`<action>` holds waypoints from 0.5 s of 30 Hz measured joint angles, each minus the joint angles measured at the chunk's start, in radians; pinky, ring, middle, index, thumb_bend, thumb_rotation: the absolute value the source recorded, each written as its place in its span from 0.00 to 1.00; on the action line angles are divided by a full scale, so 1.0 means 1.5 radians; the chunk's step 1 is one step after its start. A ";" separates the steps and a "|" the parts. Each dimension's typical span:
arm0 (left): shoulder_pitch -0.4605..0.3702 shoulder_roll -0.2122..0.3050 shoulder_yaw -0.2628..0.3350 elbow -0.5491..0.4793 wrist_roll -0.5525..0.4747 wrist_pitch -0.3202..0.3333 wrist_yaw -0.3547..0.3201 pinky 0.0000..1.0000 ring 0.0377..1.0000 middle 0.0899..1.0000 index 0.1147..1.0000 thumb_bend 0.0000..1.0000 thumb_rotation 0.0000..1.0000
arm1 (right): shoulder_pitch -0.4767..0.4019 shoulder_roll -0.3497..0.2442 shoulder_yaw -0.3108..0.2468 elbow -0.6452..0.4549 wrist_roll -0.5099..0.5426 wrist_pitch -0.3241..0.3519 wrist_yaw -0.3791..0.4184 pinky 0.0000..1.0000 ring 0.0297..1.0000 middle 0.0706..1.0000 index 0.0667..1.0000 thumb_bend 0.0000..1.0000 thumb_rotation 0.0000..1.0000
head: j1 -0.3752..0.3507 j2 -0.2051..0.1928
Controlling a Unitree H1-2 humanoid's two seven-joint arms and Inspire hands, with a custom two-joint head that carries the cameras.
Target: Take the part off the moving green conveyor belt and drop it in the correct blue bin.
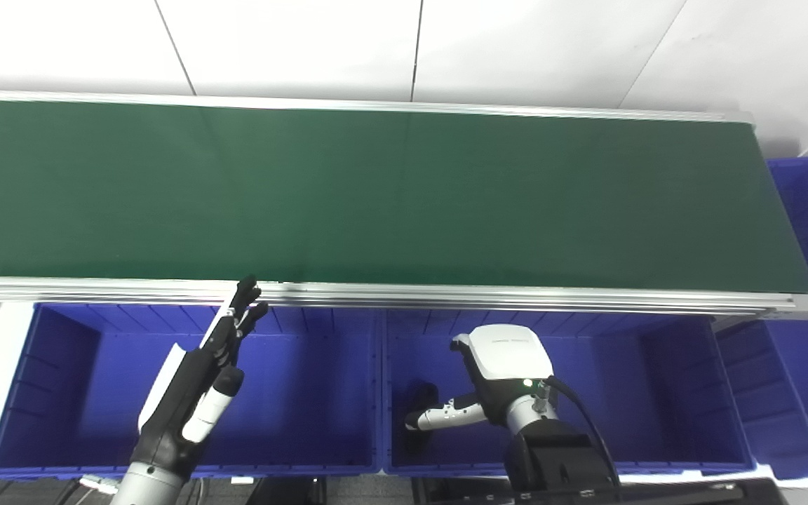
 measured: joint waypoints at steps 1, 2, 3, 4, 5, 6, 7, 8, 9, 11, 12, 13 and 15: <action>0.000 -0.002 0.000 0.001 0.000 -0.002 0.000 1.00 0.95 1.00 1.00 0.85 0.93 | 0.002 0.000 -0.001 -0.001 0.014 0.000 -0.001 0.70 0.76 0.79 0.80 0.98 0.80 | 0.009 -0.006; 0.000 -0.005 -0.001 0.005 0.000 -0.006 0.001 0.99 0.95 1.00 1.00 0.85 0.93 | 0.006 0.000 -0.003 -0.004 0.036 0.000 -0.007 0.68 0.75 0.78 0.79 0.97 0.82 | 0.009 -0.006; 0.000 -0.009 -0.001 0.009 0.000 -0.009 0.001 0.99 0.95 1.00 1.00 0.85 0.93 | 0.013 0.000 -0.007 -0.009 0.070 0.000 -0.016 0.64 0.73 0.77 0.79 0.93 0.87 | 0.022 -0.013; 0.000 -0.015 -0.003 0.017 0.000 -0.016 0.001 1.00 0.95 1.00 1.00 0.85 0.92 | 0.025 0.001 -0.011 -0.027 0.125 0.000 -0.032 0.60 0.71 0.76 0.78 0.85 0.95 | 0.023 -0.013; 0.000 -0.018 -0.004 0.022 0.000 -0.018 0.001 1.00 0.96 1.00 1.00 0.85 0.92 | 0.039 0.002 -0.013 -0.047 0.168 0.000 -0.047 0.59 0.70 0.76 0.78 0.84 0.96 | 0.023 -0.013; 0.001 -0.018 -0.006 0.024 0.000 -0.019 0.001 1.00 0.96 1.00 1.00 0.85 0.92 | 0.052 0.005 -0.018 -0.065 0.215 0.000 -0.062 0.58 0.70 0.76 0.78 0.81 0.98 | 0.035 -0.018; 0.001 -0.018 -0.006 0.027 0.000 -0.020 0.001 1.00 0.96 1.00 1.00 0.85 0.92 | 0.065 0.011 -0.023 -0.079 0.256 0.000 -0.075 0.57 0.70 0.76 0.78 0.81 0.99 | 0.046 -0.028; 0.001 -0.018 -0.005 0.032 0.000 -0.020 0.001 1.00 0.96 1.00 1.00 0.86 0.92 | 0.077 0.018 -0.029 -0.093 0.300 0.000 -0.086 0.59 0.72 0.78 0.79 0.81 1.00 | 0.046 -0.028; 0.000 -0.018 -0.005 0.040 0.000 -0.020 0.001 1.00 0.96 1.00 1.00 0.87 0.92 | 0.089 0.025 -0.034 -0.099 0.351 0.000 -0.097 0.63 0.74 0.79 0.80 0.83 1.00 | 0.051 -0.034; 0.000 -0.017 -0.006 0.060 0.000 -0.020 0.001 1.00 0.96 1.00 1.00 0.87 0.92 | 0.108 0.031 -0.052 -0.096 0.449 0.000 -0.111 0.74 0.80 0.83 0.86 0.85 1.00 | 0.056 -0.042; 0.000 -0.017 -0.006 0.070 0.000 -0.020 0.001 1.00 0.96 1.00 1.00 0.87 0.91 | 0.119 0.032 -0.059 -0.093 0.497 -0.001 -0.120 0.81 0.85 0.86 0.89 0.88 1.00 | 0.063 -0.054; 0.000 -0.017 -0.005 0.077 0.000 -0.020 0.001 1.00 0.95 1.00 1.00 0.86 0.91 | 0.132 0.033 -0.064 -0.087 0.548 -0.002 -0.133 0.85 0.86 0.87 0.90 0.89 1.00 | 0.066 -0.063; 0.000 -0.017 -0.005 0.093 0.000 -0.020 0.001 1.00 0.95 1.00 1.00 0.86 0.91 | 0.159 0.033 -0.070 -0.057 0.648 -0.027 -0.174 0.87 0.88 0.89 0.92 0.92 1.00 | 0.070 -0.070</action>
